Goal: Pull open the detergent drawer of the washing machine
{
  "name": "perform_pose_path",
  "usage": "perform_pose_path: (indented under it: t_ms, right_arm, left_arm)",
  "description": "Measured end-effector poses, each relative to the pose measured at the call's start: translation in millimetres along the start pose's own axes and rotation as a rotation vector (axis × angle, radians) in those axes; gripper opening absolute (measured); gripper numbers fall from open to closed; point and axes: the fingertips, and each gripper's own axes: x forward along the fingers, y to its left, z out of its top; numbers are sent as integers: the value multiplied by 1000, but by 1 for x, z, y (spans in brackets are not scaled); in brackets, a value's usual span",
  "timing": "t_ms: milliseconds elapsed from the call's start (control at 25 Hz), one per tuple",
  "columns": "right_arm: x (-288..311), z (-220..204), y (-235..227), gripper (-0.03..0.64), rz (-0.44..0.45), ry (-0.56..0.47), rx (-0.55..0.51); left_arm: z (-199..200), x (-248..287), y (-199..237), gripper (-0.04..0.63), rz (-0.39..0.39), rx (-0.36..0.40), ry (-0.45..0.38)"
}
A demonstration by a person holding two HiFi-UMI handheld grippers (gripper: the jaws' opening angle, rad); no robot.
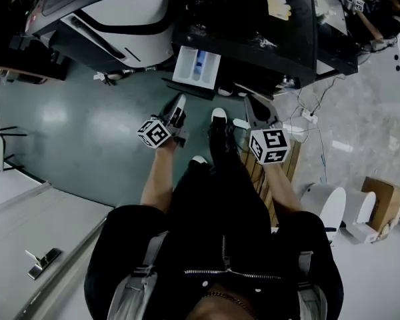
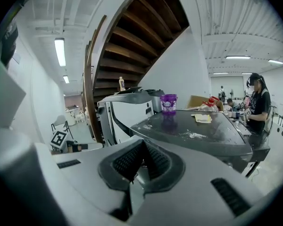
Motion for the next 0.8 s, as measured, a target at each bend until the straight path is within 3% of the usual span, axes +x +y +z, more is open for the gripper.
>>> perform_pose_path:
  t_ms: [160,400,600,800]
  right_arm:
    - [2,16,6,5,23,-21,-15]
    - [1,43,17,3,42,-64,-13]
    - [-6,52,26,3,57,-78,-30]
    - [-14,59,32,3,61,-94,-36]
  left_arm:
    - [6,-6,-14,29,82,107,22]
    - [4,-25,-18,20,323,341,196]
    - [20,-30,-47,20,351,554,277]
    - [38,-34,-75,20,338,721,294]
